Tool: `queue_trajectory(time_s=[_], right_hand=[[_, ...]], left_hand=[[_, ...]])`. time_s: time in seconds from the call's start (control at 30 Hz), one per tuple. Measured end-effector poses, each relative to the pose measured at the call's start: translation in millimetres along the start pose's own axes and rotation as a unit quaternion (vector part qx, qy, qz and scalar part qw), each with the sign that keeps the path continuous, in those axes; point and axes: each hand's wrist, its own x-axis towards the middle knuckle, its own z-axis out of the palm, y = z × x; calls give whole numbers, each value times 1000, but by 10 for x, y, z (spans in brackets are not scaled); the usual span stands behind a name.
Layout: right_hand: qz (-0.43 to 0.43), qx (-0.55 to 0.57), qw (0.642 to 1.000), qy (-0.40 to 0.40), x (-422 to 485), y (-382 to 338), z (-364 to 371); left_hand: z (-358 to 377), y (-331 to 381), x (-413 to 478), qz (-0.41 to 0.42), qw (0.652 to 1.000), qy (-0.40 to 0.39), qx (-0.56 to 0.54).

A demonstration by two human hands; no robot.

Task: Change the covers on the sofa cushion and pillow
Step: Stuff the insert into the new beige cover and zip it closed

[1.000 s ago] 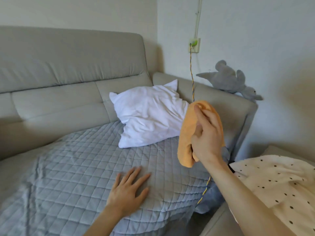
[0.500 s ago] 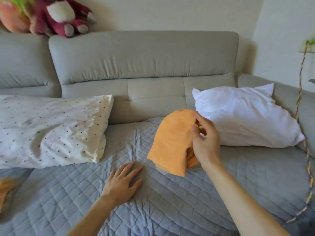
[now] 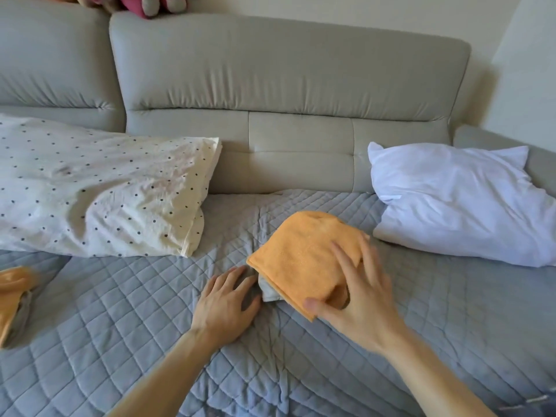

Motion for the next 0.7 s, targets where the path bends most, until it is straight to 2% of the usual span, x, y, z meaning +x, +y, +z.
queue_trajectory(time_s=[0.07,0.13,0.17,0.27,0.37,0.43,0.53,0.6,0.7], right_hand=[[-28,-123,988,-90,-59,-85,118],[-49,-173,979,-92,-45,-42,278],[-53,-152,985,-69,-22,-15,322],[-44,-3,998,46,123,44,282],[37,160,980,110,219,39,13],[95,276,947,136,223,69,-119],[176,455,862,140,197,58,-253],[196,518,823,126,179,-14,-327],[203,575,789,73,132,-126,-359]], left_hand=[[-3,-11,1,2,1000,-6,-8],[-14,10,-3,3,1000,-28,-5],[-11,23,-9,0,999,-39,-1],[-62,46,-30,-17,998,-54,-18],[-195,72,-26,-22,995,-66,-77],[-317,108,-19,-35,984,-67,-164],[-504,217,-2,-46,946,-42,-317],[-629,360,18,-35,925,-6,-378],[-814,603,67,-5,905,63,-421]])
